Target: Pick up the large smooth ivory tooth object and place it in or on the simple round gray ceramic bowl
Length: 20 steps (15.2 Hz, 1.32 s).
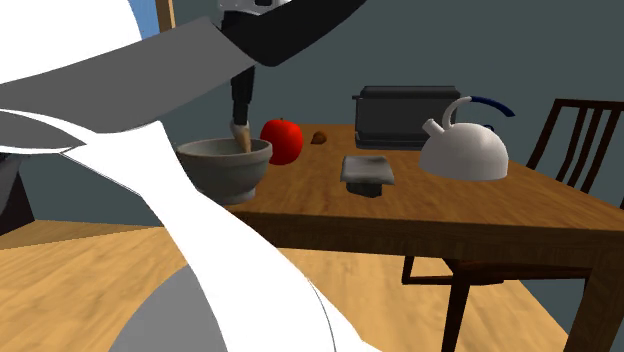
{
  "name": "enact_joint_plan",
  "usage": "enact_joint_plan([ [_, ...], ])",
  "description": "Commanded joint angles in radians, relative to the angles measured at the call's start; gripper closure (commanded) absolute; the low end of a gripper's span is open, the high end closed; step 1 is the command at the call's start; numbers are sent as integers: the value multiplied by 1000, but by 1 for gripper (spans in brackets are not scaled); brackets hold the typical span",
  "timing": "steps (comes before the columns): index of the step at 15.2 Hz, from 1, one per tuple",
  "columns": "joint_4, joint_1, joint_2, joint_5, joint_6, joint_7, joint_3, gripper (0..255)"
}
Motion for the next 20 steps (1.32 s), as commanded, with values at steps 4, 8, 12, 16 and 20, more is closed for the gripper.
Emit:
enact_joint_plan([
  [4,-86,8,-33,9,48,-22,2,255],
  [8,-86,8,-33,9,48,-22,3,255],
  [12,-87,8,-33,9,48,-22,3,0],
  [16,-86,8,-33,9,48,-21,3,0],
  [20,55,-8,28,-14,-36,2,-9,0],
])
